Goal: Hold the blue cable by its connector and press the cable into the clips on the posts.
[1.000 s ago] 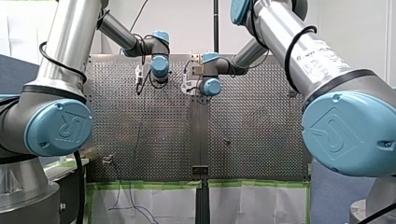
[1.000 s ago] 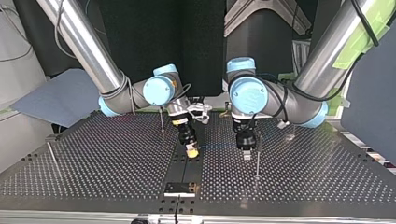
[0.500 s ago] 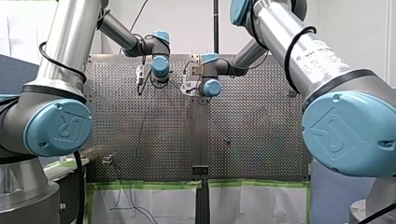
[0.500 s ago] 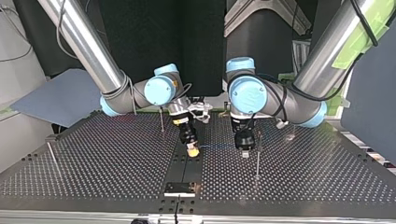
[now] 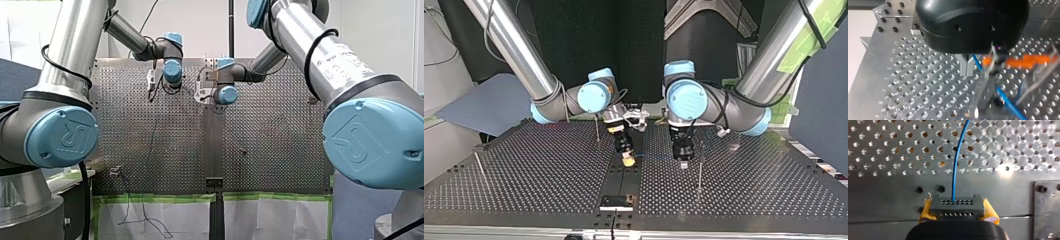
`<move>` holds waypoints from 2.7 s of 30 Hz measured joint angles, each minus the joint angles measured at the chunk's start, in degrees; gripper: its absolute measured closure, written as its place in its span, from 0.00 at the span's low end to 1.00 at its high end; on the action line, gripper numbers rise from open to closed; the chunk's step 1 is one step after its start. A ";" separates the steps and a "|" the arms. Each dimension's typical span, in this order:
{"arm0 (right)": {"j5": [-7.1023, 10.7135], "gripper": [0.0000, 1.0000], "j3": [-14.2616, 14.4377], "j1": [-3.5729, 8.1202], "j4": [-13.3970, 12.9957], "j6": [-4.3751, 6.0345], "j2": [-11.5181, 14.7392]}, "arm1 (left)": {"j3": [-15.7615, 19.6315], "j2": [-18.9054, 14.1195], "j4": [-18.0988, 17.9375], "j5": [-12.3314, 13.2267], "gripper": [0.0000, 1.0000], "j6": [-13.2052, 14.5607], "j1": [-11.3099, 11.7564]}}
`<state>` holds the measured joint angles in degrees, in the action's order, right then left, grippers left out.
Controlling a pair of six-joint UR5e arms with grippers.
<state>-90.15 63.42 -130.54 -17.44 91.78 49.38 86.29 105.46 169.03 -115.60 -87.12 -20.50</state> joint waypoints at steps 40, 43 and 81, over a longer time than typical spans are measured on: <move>-7.49 1.00 16.89 3.99 2.92 -0.53 4.91 | 11.48 5.09 -11.46 -1.84 0.98 -6.17 -6.63; -7.56 1.00 18.41 4.43 2.43 -0.83 5.10 | 11.58 6.70 -12.06 -2.06 0.98 -5.55 -7.37; -1.53 1.00 34.78 13.52 -11.58 1.88 4.06 | 11.60 20.95 -26.68 -4.23 0.98 -8.42 -17.28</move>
<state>-91.68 98.19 -117.03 -29.02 93.66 53.43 97.89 126.41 142.35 -119.83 -95.54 -37.78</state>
